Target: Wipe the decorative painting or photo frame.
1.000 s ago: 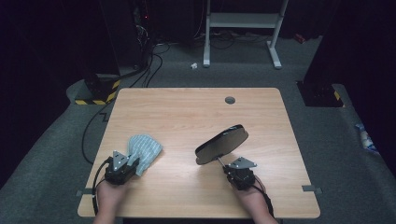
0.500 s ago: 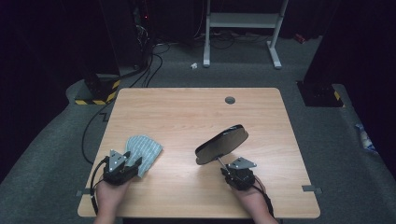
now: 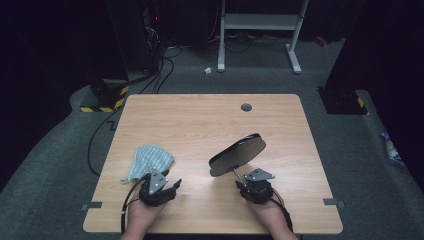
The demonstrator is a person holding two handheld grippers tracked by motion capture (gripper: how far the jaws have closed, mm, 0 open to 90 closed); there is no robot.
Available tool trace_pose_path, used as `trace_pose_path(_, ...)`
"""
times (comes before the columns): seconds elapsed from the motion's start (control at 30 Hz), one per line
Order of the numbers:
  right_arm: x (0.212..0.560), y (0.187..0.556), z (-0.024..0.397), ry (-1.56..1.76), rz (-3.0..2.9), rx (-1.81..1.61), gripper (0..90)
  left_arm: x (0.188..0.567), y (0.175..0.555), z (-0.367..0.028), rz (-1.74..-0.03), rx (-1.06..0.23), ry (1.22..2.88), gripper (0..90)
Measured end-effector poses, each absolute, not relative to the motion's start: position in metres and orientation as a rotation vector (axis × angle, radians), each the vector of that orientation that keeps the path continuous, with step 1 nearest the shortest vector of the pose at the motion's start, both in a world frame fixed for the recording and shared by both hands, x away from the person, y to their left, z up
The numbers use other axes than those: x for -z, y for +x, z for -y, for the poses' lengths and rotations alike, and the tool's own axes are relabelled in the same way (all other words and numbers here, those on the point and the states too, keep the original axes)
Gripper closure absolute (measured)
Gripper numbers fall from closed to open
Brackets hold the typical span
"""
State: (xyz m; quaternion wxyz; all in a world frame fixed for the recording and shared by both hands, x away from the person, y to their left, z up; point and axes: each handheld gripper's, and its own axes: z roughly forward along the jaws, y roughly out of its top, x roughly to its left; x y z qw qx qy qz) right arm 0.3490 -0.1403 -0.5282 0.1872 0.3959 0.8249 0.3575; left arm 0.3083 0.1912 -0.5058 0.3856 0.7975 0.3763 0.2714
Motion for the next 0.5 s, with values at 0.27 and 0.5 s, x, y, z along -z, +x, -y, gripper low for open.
trace_pose_path(0.27, 0.528, 0.349, 0.140, 1.138, -2.314, -0.996, 49.6, 0.531, 0.311, -0.164, -0.889, -0.530, 2.143, 42.4)
trace_pose_path(0.5, 0.528, 0.349, 0.140, 1.143, -2.315, -0.995, 46.3, 0.531, 0.314, -0.163, -0.918, -0.502, 2.132, 39.0)
